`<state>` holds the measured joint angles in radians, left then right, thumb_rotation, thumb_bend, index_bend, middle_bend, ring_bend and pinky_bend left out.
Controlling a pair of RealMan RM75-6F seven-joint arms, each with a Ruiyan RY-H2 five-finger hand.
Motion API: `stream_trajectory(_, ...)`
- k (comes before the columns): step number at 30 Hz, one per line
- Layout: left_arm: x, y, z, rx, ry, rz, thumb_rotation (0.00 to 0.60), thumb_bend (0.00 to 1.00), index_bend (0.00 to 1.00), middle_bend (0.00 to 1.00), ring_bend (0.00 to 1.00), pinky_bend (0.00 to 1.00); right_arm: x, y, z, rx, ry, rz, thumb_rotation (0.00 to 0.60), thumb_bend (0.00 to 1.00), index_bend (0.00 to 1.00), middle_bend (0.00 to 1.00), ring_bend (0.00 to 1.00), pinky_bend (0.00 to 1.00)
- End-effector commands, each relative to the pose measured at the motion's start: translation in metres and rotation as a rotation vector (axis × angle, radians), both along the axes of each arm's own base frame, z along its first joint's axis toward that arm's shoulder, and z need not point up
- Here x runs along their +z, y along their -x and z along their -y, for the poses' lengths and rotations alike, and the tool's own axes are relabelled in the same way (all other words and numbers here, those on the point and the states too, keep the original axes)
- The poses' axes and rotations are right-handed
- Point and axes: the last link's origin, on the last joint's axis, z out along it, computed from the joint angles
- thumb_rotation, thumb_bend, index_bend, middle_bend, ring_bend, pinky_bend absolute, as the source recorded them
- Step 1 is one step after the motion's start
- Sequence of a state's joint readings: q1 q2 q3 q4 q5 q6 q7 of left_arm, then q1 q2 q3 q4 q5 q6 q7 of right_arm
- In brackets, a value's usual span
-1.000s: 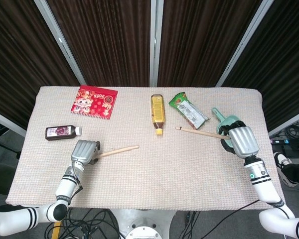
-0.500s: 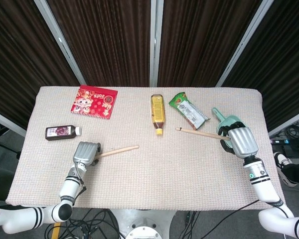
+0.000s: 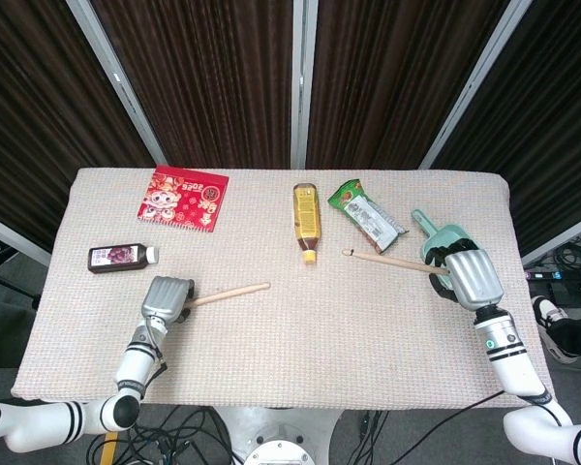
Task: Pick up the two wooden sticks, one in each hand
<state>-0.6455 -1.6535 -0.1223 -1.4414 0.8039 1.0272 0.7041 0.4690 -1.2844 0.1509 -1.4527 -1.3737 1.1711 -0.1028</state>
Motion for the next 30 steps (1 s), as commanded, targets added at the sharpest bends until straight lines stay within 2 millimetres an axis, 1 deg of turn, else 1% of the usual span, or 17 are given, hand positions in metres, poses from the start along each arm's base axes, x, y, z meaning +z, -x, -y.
stream_trajectory(1, 0.000, 0.000, 0.000, 0.001, 0.001, 0.000, 0.600, 0.30, 0.47, 0.50, 0.72, 0.80, 0.000, 0.000, 0.000, 0.001, 0.000, 0.000, 0.600, 0.62, 0.65, 0.63, 0.42, 0.29)
stream_trajectory(6, 0.000, -0.001, -0.001, 0.000, 0.001, -0.002, 0.600, 0.31, 0.48, 0.52, 0.72, 0.80, 0.001, 0.000, -0.001, 0.001, 0.003, 0.004, 0.600, 0.62, 0.65, 0.63, 0.42, 0.29)
stream_trajectory(13, -0.002, 0.000, -0.002, -0.003, 0.007, -0.008, 0.600, 0.34, 0.49, 0.53, 0.73, 0.80, 0.001, 0.001, -0.001, -0.008, 0.005, 0.007, 0.600, 0.62, 0.65, 0.63, 0.42, 0.29)
stream_trajectory(16, -0.003, -0.001, -0.003, -0.005, 0.009, -0.007, 0.600, 0.36, 0.50, 0.54, 0.73, 0.80, 0.001, 0.002, -0.001, -0.009, 0.006, 0.010, 0.600, 0.62, 0.65, 0.63, 0.42, 0.29)
stream_trajectory(23, 0.000, 0.001, -0.005, -0.030, 0.001, 0.023, 0.600, 0.48, 0.59, 0.62, 0.75, 0.80, 0.004, 0.003, -0.003, -0.013, 0.015, 0.021, 0.600, 0.62, 0.65, 0.63, 0.42, 0.29)
stream_trajectory(26, 0.004, 0.004, -0.003, -0.043, -0.002, 0.072, 0.600, 0.51, 0.62, 0.65, 0.75, 0.81, 0.006, 0.006, -0.004, -0.022, 0.020, 0.031, 0.600, 0.62, 0.65, 0.63, 0.42, 0.29)
stream_trajectory(30, 0.013, 0.009, -0.001, -0.020, 0.017, 0.220, 0.600, 0.53, 0.64, 0.67, 0.75, 0.82, 0.006, 0.009, -0.009, -0.036, 0.016, 0.050, 0.600, 0.62, 0.65, 0.63, 0.42, 0.29)
